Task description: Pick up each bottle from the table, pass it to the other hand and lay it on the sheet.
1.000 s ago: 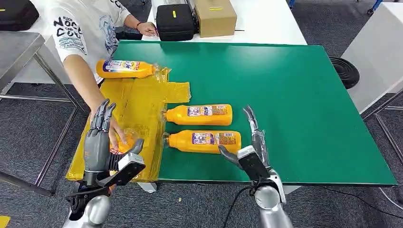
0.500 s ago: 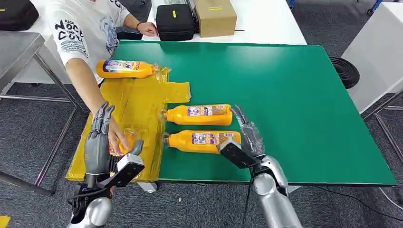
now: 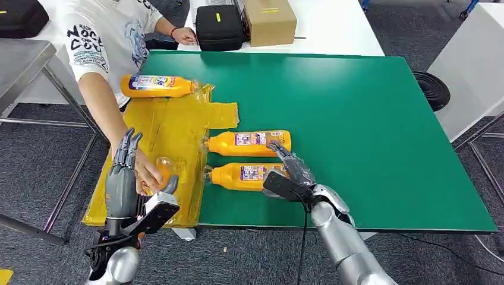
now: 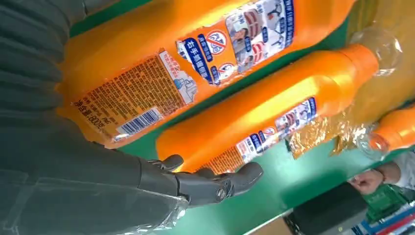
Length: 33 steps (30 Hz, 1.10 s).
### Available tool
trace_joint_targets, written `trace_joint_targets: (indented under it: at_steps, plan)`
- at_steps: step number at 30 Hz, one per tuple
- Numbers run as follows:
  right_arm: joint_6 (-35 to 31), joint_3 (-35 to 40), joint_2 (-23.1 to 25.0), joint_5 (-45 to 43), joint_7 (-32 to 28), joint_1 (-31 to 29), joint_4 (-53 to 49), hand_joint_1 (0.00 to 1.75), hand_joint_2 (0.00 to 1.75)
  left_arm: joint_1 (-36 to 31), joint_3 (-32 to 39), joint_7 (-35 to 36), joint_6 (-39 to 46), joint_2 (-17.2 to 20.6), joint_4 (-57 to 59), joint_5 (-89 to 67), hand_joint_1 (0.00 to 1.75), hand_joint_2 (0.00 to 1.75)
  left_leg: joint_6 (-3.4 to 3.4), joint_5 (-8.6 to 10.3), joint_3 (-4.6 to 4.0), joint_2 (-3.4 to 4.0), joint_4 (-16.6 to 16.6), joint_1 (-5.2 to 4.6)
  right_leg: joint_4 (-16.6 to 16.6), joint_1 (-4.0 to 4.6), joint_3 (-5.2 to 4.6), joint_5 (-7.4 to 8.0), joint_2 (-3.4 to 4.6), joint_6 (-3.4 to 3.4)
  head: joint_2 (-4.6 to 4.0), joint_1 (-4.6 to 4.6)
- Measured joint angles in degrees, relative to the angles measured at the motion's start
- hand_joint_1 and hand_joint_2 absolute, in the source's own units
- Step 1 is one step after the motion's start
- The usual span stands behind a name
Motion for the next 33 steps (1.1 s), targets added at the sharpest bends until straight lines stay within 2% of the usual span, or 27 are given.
trace_joint_targets:
  at_steps: [12,22,33]
  plan:
    - [2.8,3.8,-0.2,-0.8,1.4,-6.1,8.8,0.0,1.75,1.0,0.6,1.9,0.1,0.0,0.0,0.0,0.0,1.75,0.0,0.0,0.04,0.07,0.0,0.0,0.0,0.0,0.01,0.0,0.04,0.0,0.0,0.0]
    - [10.6,6.1,-1.1,-3.1,5.7,-11.4,14.5,0.0,1.75,2.1,1.0,3.1,0.1,0.0,0.0,-0.3,0.0,1.75,-0.02,-0.04,0.44,0.22,0.0,0.0,0.0,0.01,0.3,0.0,0.1,-0.02,0.0,0.0]
    - [11.5,7.2,-1.6,-3.5,6.7,-12.5,15.8,0.0,1.75,2.3,1.1,3.6,0.0,0.0,0.0,-0.7,0.0,1.75,0.0,-0.02,0.65,0.18,0.0,0.0,0.0,0.0,0.56,0.0,0.09,-0.02,0.0,0.0]
